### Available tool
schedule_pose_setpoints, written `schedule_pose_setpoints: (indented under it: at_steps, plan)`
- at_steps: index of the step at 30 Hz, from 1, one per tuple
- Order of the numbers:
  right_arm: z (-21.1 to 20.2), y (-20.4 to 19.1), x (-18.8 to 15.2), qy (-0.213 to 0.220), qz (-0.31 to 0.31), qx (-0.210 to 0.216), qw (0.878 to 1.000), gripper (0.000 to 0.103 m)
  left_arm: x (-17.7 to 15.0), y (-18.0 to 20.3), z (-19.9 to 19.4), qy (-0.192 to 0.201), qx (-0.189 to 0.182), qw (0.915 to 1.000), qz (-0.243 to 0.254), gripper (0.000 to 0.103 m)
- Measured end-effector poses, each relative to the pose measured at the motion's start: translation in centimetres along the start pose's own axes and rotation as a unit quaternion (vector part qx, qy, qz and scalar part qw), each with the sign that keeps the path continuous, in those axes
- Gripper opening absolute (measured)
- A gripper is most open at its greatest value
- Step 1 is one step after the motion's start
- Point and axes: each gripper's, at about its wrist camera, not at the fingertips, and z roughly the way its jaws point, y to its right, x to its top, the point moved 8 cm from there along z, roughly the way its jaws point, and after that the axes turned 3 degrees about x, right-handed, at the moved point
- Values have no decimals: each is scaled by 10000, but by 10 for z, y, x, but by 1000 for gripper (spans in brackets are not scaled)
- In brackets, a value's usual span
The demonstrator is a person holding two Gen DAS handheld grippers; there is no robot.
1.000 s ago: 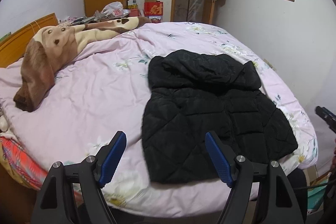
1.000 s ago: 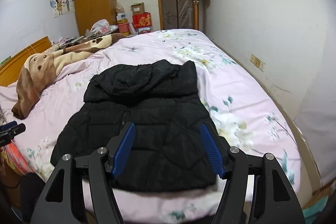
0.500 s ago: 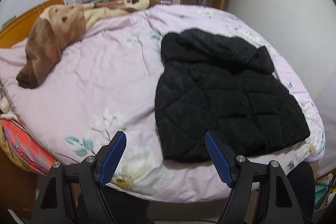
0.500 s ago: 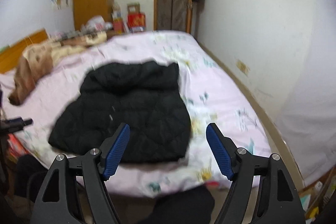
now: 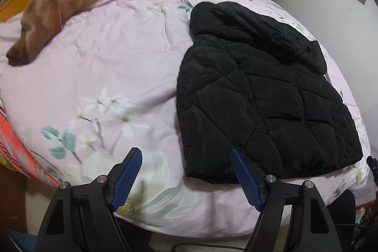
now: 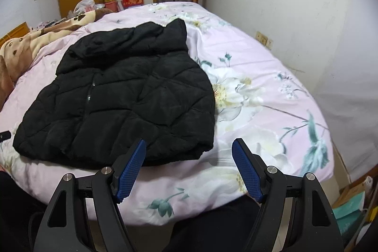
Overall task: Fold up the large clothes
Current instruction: 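Pull both grippers back from the folded jacket, then close both grippers on the edge of the folded jacket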
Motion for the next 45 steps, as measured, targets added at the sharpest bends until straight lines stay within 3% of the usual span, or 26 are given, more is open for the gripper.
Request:
schedule_pose_setpoints:
  at_steps: [12, 15, 18, 25, 27, 31, 36, 41, 45]
  plan:
    - [53, 14, -8, -509, 284, 68, 9983, 75, -11, 7, 38, -344, -84, 9993, -148, 77]
    - [59, 14, -9, -585, 375, 126, 9975, 75, -12, 8, 43, -346, 151, 9993, -5, 77]
    - [63, 10, -9, -604, 298, 122, 9977, 75, -13, 9, 47, -414, 112, 9990, -88, 77]
    - [68, 4, -11, -652, 267, 207, 9973, 59, -16, 5, 53, -537, 50, 9982, -278, 78]
    - [68, 5, -11, -636, 243, 206, 9975, 56, -16, 6, 53, -548, -16, 9980, -324, 73]
    - [68, 4, -12, -641, 215, 174, 9976, 46, -17, 18, 50, -516, -174, 9984, -152, 45]
    - [66, 2, -11, -590, 155, 136, 9980, 35, -17, 19, 48, -486, -183, 9984, -208, 40]
    - [62, 1, -9, -521, 121, 180, 9984, 19, -14, 19, 41, -411, -191, 9988, -204, 23]
    - [53, -3, -2, -429, 82, 248, 9987, 14, -7, 26, 25, -258, -185, 9995, -94, 19]
